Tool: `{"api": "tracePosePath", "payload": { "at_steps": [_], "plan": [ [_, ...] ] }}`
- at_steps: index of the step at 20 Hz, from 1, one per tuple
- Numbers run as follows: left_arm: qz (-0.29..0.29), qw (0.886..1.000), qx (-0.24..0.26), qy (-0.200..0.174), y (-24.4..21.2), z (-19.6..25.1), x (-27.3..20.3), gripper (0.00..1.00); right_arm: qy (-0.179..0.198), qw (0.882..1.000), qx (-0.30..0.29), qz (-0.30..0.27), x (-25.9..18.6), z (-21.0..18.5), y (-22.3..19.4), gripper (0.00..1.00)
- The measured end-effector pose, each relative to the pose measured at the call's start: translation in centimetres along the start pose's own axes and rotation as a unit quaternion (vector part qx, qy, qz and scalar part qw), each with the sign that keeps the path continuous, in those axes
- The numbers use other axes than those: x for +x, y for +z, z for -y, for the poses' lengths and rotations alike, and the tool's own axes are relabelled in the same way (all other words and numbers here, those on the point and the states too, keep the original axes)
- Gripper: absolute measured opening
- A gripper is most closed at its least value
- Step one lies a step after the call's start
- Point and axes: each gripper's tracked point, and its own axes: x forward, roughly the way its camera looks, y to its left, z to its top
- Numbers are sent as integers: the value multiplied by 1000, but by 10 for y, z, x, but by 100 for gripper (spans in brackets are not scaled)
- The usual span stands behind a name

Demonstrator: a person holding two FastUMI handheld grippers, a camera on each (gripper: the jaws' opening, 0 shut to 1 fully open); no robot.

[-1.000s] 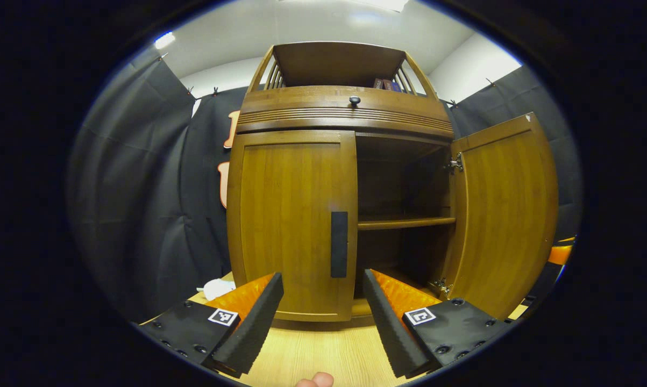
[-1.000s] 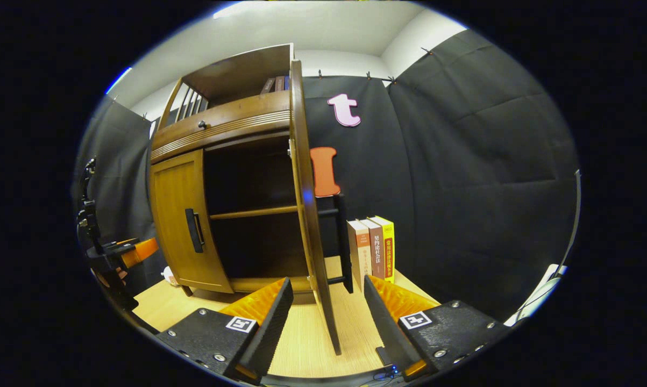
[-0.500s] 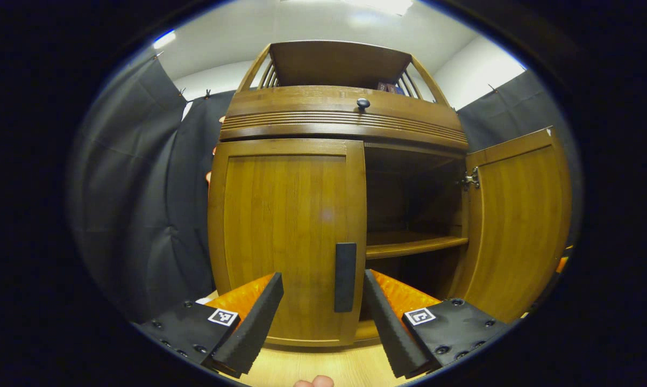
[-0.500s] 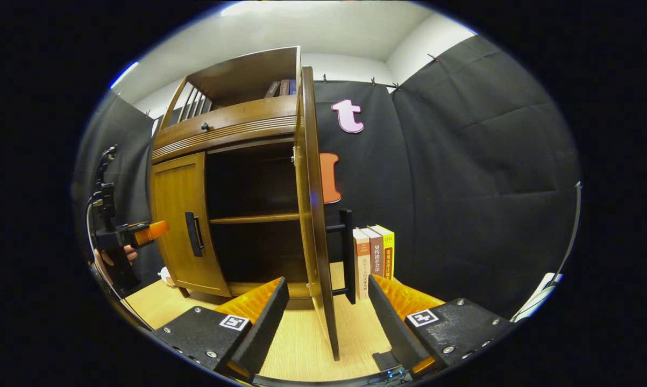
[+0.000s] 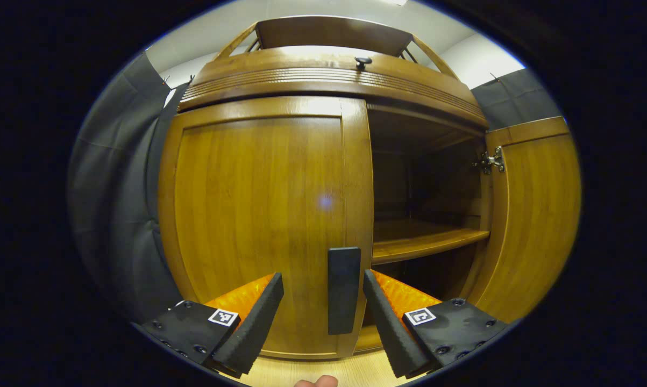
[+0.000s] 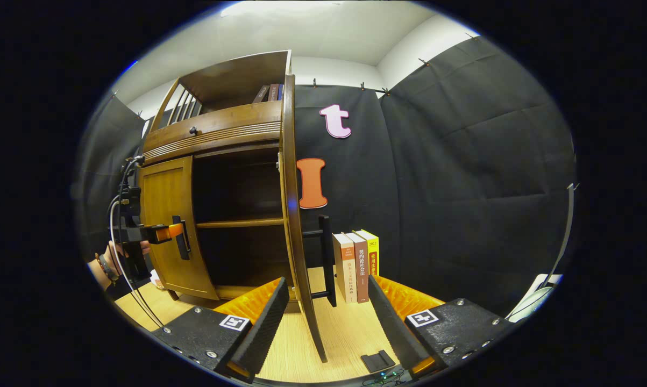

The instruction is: Open the right door of the double-door shoe cabinet with the right hand, and open the left door with the left hand.

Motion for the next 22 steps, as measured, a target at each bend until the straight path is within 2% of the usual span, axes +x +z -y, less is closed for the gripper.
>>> {"api": "tracePosePath", "payload": {
  "at_steps": [7, 9, 11, 13, 15, 16, 18, 19, 22],
  "plan": [
    [-13, 1000, -17, -6, -20, 11, 21, 94, -12, 1000, -2, -4, 1, 4, -2, 97],
    [-10, 1000, -16, 16, -20, 2, 23, 83, -12, 1000, 0, -3, 1, 3, -2, 97],
    [-18, 1000, -23, 10, -24, 4, 26, 72, -12, 1000, -1, -7, 2, 4, -3, 97],
    [-16, 999, -36, -15, -26, 16, 24, 67, -13, 1000, -3, -12, 4, 5, -6, 97],
    [-16, 1000, -13, -14, -27, 15, 23, 61, -12, 1000, -1, -16, 6, 4, -8, 97],
    [-15, 1000, -3, -12, -28, 15, 22, 58, -11, 1000, 0, -17, 5, 3, -9, 91],
    [-12, 1000, 2, -11, -27, 16, 18, 52, -9, 1000, 0, -19, 5, 2, -11, 91],
    [-11, 1000, -1, -12, -26, 16, 16, 49, -9, 1000, -1, -20, 6, 1, -12, 97],
    [-12, 1000, -11, -17, -26, 16, 10, 40, -5, 1000, -3, -23, 6, -2, -14, 97]
  ]
}}
